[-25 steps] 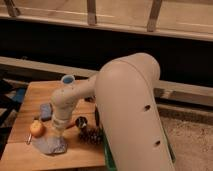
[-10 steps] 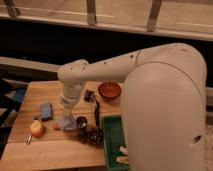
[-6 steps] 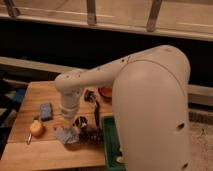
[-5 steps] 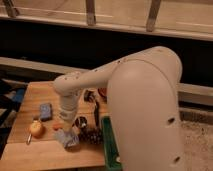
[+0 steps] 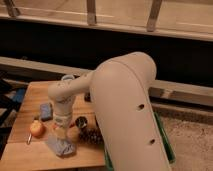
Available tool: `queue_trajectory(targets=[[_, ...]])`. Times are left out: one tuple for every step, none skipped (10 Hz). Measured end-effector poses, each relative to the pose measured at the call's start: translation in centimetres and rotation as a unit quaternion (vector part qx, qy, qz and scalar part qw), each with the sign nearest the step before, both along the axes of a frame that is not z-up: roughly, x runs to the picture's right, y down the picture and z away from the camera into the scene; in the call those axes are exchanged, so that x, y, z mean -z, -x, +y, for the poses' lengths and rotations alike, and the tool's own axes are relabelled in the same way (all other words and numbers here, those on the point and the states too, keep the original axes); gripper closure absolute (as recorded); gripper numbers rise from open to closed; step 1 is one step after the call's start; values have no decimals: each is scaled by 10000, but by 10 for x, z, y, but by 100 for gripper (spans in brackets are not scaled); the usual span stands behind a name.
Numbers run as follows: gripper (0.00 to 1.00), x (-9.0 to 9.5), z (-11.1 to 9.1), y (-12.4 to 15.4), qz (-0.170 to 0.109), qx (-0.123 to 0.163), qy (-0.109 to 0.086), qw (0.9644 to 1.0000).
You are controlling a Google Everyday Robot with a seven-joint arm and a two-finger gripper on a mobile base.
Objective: Place towel in table surface
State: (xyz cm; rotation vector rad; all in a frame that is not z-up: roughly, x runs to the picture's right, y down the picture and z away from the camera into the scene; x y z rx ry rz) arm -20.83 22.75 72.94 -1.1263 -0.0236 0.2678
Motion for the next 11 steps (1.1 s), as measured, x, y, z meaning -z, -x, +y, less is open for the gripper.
queue_trajectory(targets=[[57, 2, -6, 0, 8, -65, -67, 10000], [48, 2, -9, 0, 6, -165, -107, 9998], [39, 2, -15, -1, 3, -392, -152, 9991], [35, 2, -19, -5, 29, -517, -176, 9985], [35, 2, -18, -2, 7, -516, -173, 9985], [35, 3, -18, 0, -10, -531, -182, 9984], [35, 2, -19, -3, 11, -541, -184, 9984], [35, 2, -19, -3, 14, -539, -183, 9984], [35, 2, -18, -1, -2, -526, -179, 9985], [35, 2, -18, -2, 4, -526, -180, 9985], [35, 2, -19, -3, 15, -534, -178, 9984]])
